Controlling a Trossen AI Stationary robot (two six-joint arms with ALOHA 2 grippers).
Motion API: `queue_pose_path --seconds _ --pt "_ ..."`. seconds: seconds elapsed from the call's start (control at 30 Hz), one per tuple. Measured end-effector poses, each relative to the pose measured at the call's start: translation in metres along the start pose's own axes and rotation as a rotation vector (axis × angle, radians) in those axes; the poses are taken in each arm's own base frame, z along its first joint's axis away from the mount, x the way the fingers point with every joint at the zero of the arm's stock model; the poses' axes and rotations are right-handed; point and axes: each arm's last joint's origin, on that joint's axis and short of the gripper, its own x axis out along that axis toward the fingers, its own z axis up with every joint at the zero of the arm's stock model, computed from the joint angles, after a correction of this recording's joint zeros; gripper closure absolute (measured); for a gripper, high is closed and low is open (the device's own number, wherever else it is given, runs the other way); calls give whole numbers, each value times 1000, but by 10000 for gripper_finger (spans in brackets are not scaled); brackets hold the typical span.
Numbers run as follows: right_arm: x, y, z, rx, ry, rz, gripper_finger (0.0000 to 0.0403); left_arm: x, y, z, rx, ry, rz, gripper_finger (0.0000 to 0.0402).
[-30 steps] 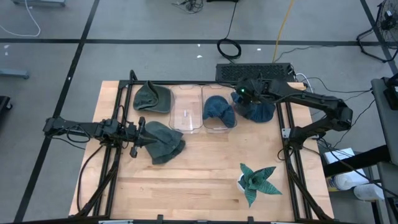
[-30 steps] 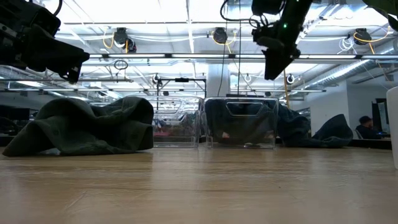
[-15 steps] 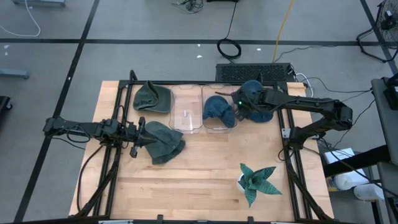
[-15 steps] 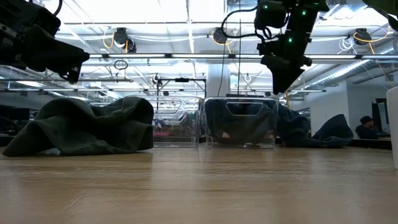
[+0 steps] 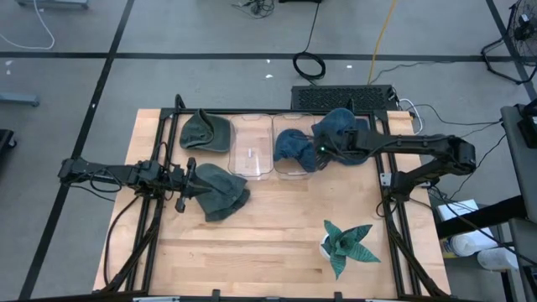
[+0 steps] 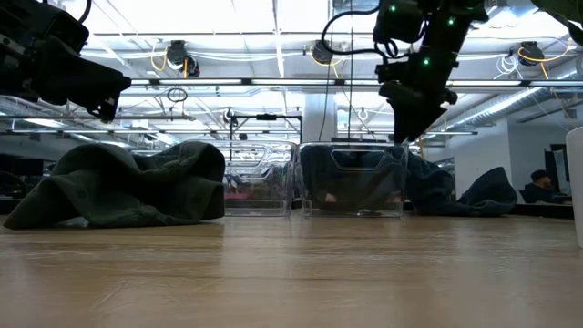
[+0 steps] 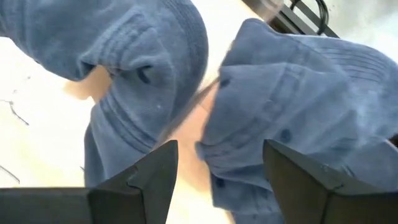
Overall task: Pick & Place hat
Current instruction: Put the top blue cap into the right transparent bin
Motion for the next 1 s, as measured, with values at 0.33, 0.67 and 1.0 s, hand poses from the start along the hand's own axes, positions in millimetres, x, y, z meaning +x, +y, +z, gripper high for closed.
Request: queue_pose_path --seconds 0.33,0.67,1.0 --pt "17 3 -11 -1 -77 -51 177 0 0 0 0 0 0 325" --pt "29 -1 -23 -48 -140 -191 177 0 0 0 0 0 0 325" --pt "31 1 -25 -66 -149 -183 293 0 0 0 0 0 0 325"
